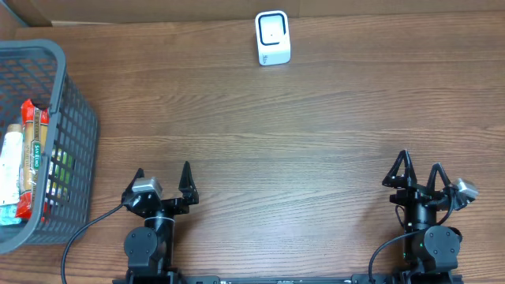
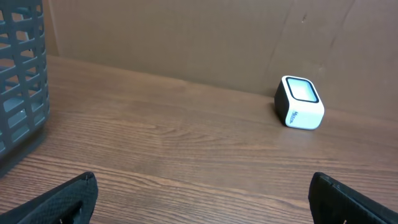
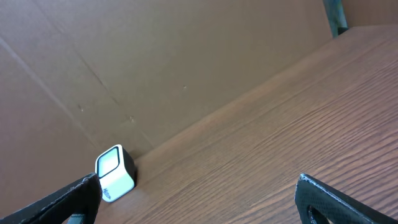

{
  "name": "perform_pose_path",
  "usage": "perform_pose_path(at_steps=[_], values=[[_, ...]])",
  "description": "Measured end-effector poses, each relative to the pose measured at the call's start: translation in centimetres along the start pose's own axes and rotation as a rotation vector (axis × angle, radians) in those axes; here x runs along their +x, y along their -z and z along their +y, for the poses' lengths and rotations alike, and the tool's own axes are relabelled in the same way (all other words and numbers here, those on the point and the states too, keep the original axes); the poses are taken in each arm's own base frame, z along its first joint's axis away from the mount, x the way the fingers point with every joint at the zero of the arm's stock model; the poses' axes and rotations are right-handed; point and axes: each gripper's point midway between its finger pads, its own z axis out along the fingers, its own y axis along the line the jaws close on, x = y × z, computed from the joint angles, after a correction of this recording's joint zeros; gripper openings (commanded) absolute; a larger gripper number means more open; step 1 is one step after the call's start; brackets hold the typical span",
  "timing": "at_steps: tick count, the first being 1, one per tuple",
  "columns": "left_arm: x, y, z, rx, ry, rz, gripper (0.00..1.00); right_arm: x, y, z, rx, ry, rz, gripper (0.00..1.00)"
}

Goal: Scan the item barcode

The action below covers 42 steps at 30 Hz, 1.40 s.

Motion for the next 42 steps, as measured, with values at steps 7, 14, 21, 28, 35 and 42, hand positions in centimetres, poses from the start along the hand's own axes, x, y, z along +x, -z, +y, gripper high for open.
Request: perform_pose_path(at_steps=[7,14,21,28,35,42], values=[[0.0,0.0,0.0,0.0,0.0,0.0,1.0,0.1,0.0,0.1,-0.006,0.0,0.004,1.0],[0.0,0.0,0.0,0.0,0.0,0.0,1.0,0.3,0.0,0.4,-0.023,0.002,0.015,1.0],[0.0,0.0,0.0,0.001,0.0,0.0,1.0,0.5,0.0,0.8,-0.046,0.054,0.027,1.0],[0.0,0.0,-0.1,0.008,0.0,0.002,1.0,0.7,0.1,1.1,-0.068,0.074,0.038,1.0],[0.0,0.0,-0.1,0.008,0.0,0.002,0.99,0.7,0.1,1.2,-0.069,0.079,0.039,1.0],[-0.8,0.3,-1.2,0.061,-0.02,0.006,1.0,1.2,0.4,3.0,-0.175,0.206,0.072,1.0]])
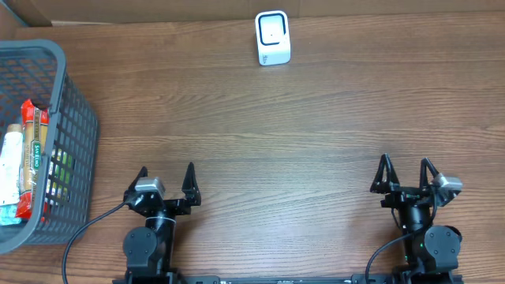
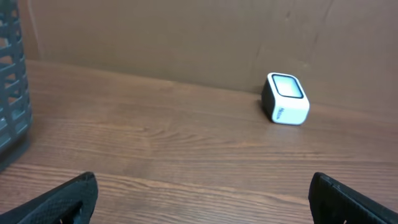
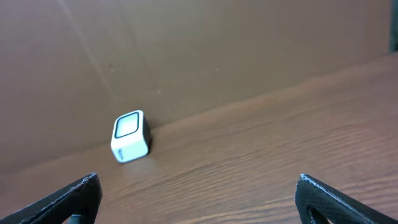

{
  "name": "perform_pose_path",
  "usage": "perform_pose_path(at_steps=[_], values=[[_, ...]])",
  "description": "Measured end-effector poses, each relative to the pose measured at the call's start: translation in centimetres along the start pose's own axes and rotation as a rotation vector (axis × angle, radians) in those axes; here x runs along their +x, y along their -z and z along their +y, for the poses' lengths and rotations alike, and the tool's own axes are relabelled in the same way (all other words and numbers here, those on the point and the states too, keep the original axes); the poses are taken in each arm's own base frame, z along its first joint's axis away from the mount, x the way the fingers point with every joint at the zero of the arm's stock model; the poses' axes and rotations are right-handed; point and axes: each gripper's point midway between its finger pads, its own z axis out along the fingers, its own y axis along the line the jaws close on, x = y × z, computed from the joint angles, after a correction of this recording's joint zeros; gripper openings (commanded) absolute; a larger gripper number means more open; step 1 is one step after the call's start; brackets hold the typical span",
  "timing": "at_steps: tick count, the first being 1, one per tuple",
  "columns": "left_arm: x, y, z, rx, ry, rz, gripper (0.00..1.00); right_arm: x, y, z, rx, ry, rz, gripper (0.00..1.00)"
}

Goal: Scan the item barcode

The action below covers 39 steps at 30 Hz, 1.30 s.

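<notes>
A white barcode scanner (image 1: 273, 37) with a dark-framed window stands at the table's far edge; it also shows as the scanner (image 2: 285, 99) and the scanner (image 3: 130, 136) in the wrist views. Packaged items (image 1: 24, 162) lie inside the grey mesh basket (image 1: 75, 126) at the left. My left gripper (image 1: 166, 179) is open near the front edge, holding nothing. My right gripper (image 1: 405, 173) is open at the front right, also holding nothing.
A brown cardboard wall (image 2: 186, 37) rises behind the table's far edge. The basket's wall (image 2: 9, 93) shows at the left of the left wrist view. The wooden tabletop (image 1: 276, 134) stretches between the scanner and both arms.
My right gripper has turned leftward, so the scanner sits higher and nearer centre in its view. My left gripper turned slightly right, the basket slipping toward its view's left edge. Both remain open.
</notes>
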Motion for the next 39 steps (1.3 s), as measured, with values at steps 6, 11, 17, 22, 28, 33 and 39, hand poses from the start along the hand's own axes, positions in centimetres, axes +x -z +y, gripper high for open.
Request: perform_pose_path(at_steps=[6,11,17,22,28,33,39], values=[[-4.8,1.1,-1.7,0.042,-0.052,0.019,1.0,-4.1,0.2,2.3,-0.059,0.034,-0.025,1.0],[-9.6,1.2,-3.0,0.057,-0.089,0.108,1.0,-7.1,-1.0,4.2,-0.078,0.044,0.054,1.0],[-16.0,-0.4,-4.3,0.046,-0.101,0.274,0.99,-9.7,-4.2,6.8,-0.102,0.044,0.267,1.0],[-19.2,-1.7,-4.9,0.024,-0.101,0.497,1.0,-10.3,-6.9,8.7,-0.116,0.02,0.493,1.0],[-20.7,-3.4,-5.1,-0.001,-0.09,0.716,1.0,-10.0,-9.1,10.4,-0.122,-0.033,0.751,1.0],[-19.3,-4.9,-5.4,0.016,-0.071,0.802,1.0,-10.0,-10.7,11.3,-0.155,-0.053,0.793,1.0],[-18.0,-6.0,-5.9,0.052,-0.048,0.852,1.0,-9.8,-10.6,11.8,-0.184,-0.066,0.805,1.0]])
